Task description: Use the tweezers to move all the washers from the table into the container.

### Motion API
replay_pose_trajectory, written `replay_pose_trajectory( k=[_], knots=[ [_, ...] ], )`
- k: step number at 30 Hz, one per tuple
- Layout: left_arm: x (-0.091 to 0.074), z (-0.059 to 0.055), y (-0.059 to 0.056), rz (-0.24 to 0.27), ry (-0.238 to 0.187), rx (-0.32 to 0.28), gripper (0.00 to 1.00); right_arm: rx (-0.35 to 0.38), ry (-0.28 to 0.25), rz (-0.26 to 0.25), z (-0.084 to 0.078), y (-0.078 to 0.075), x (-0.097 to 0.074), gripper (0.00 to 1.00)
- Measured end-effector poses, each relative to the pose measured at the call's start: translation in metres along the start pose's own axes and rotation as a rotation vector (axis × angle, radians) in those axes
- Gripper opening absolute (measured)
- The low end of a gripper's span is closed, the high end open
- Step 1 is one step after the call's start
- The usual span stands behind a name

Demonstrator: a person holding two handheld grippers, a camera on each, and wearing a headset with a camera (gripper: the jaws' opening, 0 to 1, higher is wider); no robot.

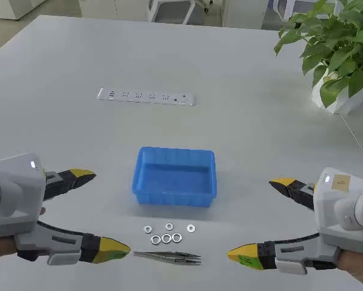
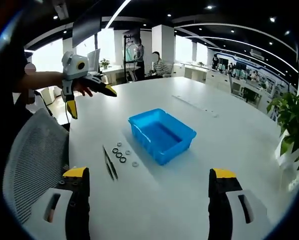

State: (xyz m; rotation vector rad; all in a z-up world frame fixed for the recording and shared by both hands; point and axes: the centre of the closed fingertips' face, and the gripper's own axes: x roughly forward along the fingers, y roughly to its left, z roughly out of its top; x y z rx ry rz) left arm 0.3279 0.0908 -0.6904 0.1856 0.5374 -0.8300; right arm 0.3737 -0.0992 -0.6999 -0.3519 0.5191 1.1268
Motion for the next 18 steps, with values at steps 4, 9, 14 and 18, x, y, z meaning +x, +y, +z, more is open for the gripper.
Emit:
replay_pose_trajectory(
  k=[4,9,14,18],
  knots=[
    [-0.0009,0.001,0.0006,0.003,-0.004,0.0,0.99,-0.001,-0.002,-0.001,0.001,-0.0002,-0.0005,1.0],
    [-0.0017,0.0014,0.0011,0.005,-0.006,-0.001,0.99,-0.002,-0.003,0.0,0.0011,0.0002,-0.0002,1.0],
    [-0.002,0.0015,0.0007,0.004,-0.006,-0.001,0.99,-0.004,0.0,0.0,0.0006,0.0005,-0.0002,1.0],
    [-0.0022,0.0022,0.0008,0.004,-0.008,0.0,0.99,-0.003,0.0,0.0,0.0004,0.0,-0.0006,1.0]
  ],
)
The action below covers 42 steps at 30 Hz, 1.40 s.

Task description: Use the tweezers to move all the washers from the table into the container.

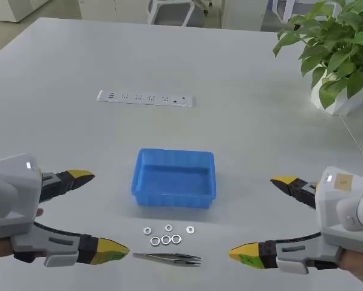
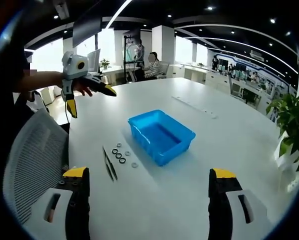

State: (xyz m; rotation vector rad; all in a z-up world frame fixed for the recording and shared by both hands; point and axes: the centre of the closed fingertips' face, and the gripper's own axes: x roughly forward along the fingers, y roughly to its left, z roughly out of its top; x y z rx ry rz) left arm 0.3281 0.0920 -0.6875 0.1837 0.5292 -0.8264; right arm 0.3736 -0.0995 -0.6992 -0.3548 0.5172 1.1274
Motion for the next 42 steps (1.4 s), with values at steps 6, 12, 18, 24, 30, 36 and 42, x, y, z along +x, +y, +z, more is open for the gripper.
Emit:
replay_pose_trajectory(
  k=[6,12,18,24,30,36,42],
  knots=[
    [-0.0002,0.0006,0.0004,0.001,-0.004,-0.002,0.99,-0.004,-0.002,0.001,0.001,0.0007,-0.0003,1.0],
    [-0.0002,0.0002,0.0,0.0,-0.002,0.001,0.99,-0.006,-0.003,0.0,0.0018,0.0006,-0.0006,1.0],
    [0.0001,-0.0011,-0.0003,-0.003,0.005,0.01,0.99,-0.012,0.0,0.002,0.0027,0.0014,-0.0002,1.0],
    [-0.0006,-0.0013,-0.0004,-0.005,0.008,0.014,0.99,-0.02,0.002,0.003,0.0039,0.0004,0.0004,1.0],
    [-0.0004,-0.0008,0.0003,-0.01,0.01,0.019,0.99,-0.022,0.005,0.005,0.0029,0.0,0.0004,1.0],
    [0.002,0.0,0.0005,-0.019,0.018,0.03,0.98,-0.03,0.01,0.011,0.0029,0.0005,0.0004,0.99],
    [0.0062,-0.0023,-0.0009,-0.037,0.045,0.061,0.95,-0.063,0.045,0.045,-0.0013,0.0061,0.0043,0.95]
  ],
)
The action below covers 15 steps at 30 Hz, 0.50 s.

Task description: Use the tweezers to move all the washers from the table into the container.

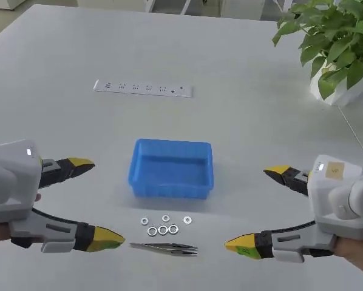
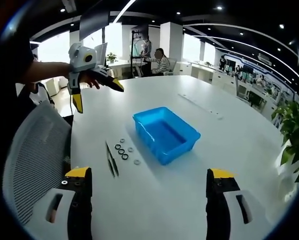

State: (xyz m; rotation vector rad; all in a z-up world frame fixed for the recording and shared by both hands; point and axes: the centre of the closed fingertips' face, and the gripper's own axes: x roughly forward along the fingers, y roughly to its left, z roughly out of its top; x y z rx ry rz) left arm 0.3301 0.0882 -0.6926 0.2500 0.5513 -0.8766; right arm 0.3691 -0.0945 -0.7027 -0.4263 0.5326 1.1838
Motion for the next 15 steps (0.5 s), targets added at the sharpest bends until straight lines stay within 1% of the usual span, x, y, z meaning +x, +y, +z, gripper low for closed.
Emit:
replay_pose_trajectory(
  k=[2,6,8,10,12,15],
  knots=[
    [0.002,-0.001,-0.001,-0.01,0.009,0.009,0.94,-0.018,0.013,0.021,-0.002,0.003,0.003,0.92],
    [0.006,-0.008,-0.004,-0.029,0.051,0.044,0.9,-0.055,0.044,0.051,-0.005,0.008,0.008,0.89],
    [0.007,-0.009,-0.005,-0.041,0.056,0.061,0.86,-0.073,0.054,0.067,-0.005,0.011,0.011,0.88],
    [0.009,-0.01,-0.007,-0.054,0.062,0.066,0.83,-0.098,0.067,0.083,-0.007,0.014,0.014,0.85],
    [0.01,-0.013,-0.009,-0.066,0.076,0.084,0.79,-0.113,0.08,0.097,-0.008,0.016,0.017,0.83],
    [0.014,-0.021,-0.012,-0.083,0.115,0.117,0.74,-0.13,0.107,0.113,-0.013,0.017,0.02,0.73]
  ],
)
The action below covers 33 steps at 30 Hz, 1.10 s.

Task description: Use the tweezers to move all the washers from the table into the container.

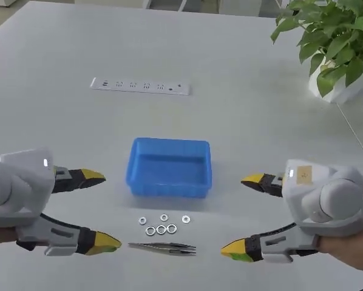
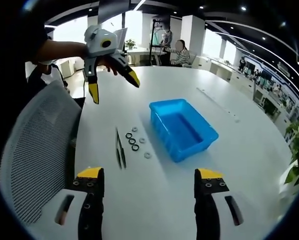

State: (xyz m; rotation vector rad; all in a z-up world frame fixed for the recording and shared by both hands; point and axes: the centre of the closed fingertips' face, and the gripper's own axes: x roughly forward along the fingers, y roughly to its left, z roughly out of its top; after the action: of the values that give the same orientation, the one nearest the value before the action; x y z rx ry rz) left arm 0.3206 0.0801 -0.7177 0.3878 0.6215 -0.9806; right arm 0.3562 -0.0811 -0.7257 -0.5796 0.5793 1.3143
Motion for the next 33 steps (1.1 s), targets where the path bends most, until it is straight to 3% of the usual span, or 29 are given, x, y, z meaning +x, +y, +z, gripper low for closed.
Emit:
replay_pose_trajectory(
  k=[11,16,21,33],
  knots=[
    [0.014,-0.013,-0.01,-0.06,0.053,0.026,0.59,-0.063,0.021,0.062,-0.002,0.012,0.017,0.6],
    [0.02,-0.02,-0.013,-0.082,0.084,0.064,0.51,-0.092,0.029,0.103,-0.001,0.021,0.027,0.53],
    [0.024,-0.021,-0.015,-0.099,0.096,0.077,0.43,-0.121,0.033,0.143,0.001,0.031,0.036,0.45],
    [0.038,-0.036,-0.02,-0.166,0.176,0.127,0.28,-0.201,0.063,0.235,0.001,0.052,0.061,0.31]
  ],
)
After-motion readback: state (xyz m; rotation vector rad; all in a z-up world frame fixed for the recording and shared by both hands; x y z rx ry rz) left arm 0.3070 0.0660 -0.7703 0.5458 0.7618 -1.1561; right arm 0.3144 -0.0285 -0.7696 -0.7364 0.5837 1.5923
